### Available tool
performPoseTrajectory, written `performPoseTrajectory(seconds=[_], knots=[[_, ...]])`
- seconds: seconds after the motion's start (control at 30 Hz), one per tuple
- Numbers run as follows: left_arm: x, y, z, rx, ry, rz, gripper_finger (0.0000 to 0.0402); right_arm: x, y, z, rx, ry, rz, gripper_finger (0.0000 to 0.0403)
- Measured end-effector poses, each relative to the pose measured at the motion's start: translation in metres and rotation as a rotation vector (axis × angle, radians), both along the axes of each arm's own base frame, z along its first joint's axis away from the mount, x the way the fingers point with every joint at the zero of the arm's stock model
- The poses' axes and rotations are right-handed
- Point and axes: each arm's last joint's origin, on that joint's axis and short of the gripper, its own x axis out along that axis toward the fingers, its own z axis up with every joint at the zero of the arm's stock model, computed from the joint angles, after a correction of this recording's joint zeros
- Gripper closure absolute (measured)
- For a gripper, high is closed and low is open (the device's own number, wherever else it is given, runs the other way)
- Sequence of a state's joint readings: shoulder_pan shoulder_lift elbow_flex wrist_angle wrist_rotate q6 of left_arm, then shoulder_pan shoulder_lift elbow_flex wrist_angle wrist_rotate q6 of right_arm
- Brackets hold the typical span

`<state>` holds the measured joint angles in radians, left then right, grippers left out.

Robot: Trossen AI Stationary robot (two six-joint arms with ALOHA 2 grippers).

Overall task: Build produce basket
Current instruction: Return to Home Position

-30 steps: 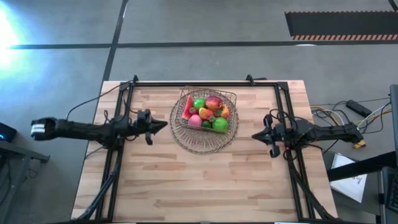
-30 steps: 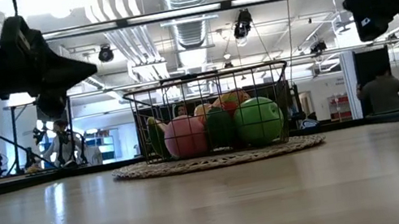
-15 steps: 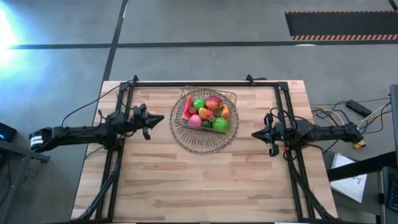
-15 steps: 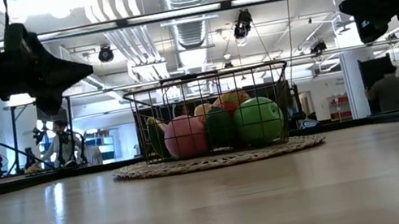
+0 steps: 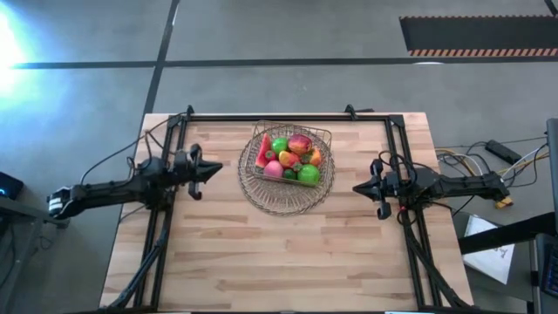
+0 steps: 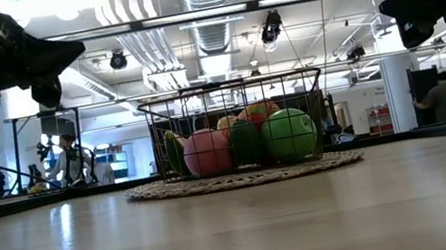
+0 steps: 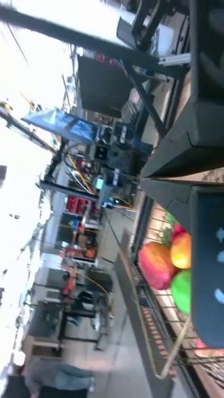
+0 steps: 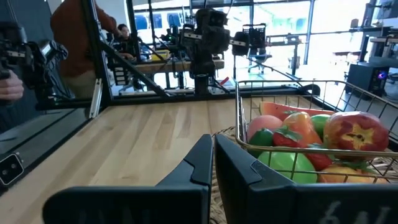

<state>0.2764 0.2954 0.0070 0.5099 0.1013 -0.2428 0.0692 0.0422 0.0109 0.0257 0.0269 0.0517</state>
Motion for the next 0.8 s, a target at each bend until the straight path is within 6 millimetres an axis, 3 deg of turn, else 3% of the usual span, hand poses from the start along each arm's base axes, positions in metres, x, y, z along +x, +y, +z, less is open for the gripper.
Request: performPoseTrajectory(seconds=[0.37,0.8], knots=[[-0.020,-0.006,0.006,0.061,-0.085,-0.003,0.0401,0.000,0.000,0.000,0.000,0.000,-0.001,0.0394],[-0.013,-0.001,-0.023,0.009,0.227,0.108,0.0401,0.000,0.000,-0.001,0.000,0.006,-0.002,0.0394]])
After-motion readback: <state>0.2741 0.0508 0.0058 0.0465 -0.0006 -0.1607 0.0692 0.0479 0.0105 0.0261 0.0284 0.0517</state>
